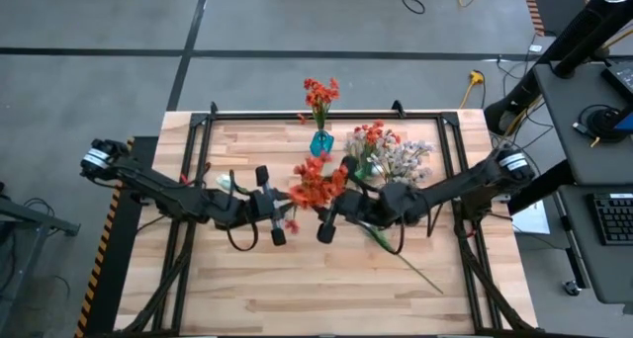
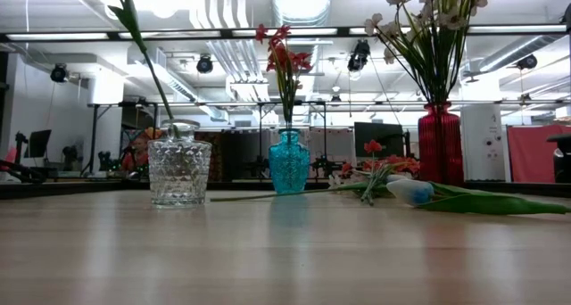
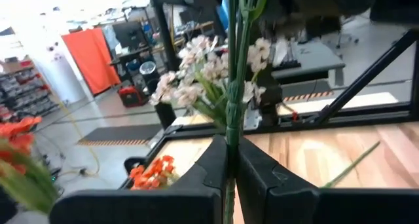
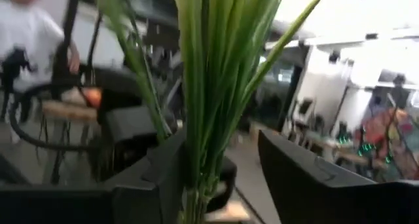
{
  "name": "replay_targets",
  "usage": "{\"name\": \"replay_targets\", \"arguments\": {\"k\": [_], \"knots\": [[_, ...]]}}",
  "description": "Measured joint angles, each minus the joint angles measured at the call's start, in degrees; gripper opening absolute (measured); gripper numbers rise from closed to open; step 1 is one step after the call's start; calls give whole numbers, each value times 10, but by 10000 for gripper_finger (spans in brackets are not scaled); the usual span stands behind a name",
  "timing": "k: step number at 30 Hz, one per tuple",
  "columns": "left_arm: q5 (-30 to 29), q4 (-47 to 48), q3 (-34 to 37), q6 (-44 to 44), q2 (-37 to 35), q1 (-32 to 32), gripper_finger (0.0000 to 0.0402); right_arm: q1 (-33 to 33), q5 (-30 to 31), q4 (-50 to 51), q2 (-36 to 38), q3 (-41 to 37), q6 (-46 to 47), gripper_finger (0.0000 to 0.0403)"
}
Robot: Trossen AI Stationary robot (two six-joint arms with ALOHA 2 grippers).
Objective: Sort flowers into vase by color
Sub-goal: Put the left orange flowers into the blue vase
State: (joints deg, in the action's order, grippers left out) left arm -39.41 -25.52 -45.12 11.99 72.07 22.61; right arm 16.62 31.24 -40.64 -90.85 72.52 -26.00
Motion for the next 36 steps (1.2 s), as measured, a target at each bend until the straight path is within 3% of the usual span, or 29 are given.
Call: {"name": "replay_targets", "arguments": {"k": [8, 14, 24, 31, 36], "knots": [[-21, 28, 0, -20, -14, 0, 1, 4, 64, 300, 39, 94, 65, 231], [-39, 34, 0, -22, -20, 1, 1, 4, 65, 416, 43, 144, 109, 272], [-78, 25, 0, -20, -28, 1, 0, 4, 65, 461, 61, 152, 110, 321], [-78, 17, 0, -18, -26, -5, 1, -6, -26, 411, 38, 152, 115, 310], [-77, 17, 0, -18, -24, -4, 1, -26, -27, 361, 11, 151, 115, 298]]}}
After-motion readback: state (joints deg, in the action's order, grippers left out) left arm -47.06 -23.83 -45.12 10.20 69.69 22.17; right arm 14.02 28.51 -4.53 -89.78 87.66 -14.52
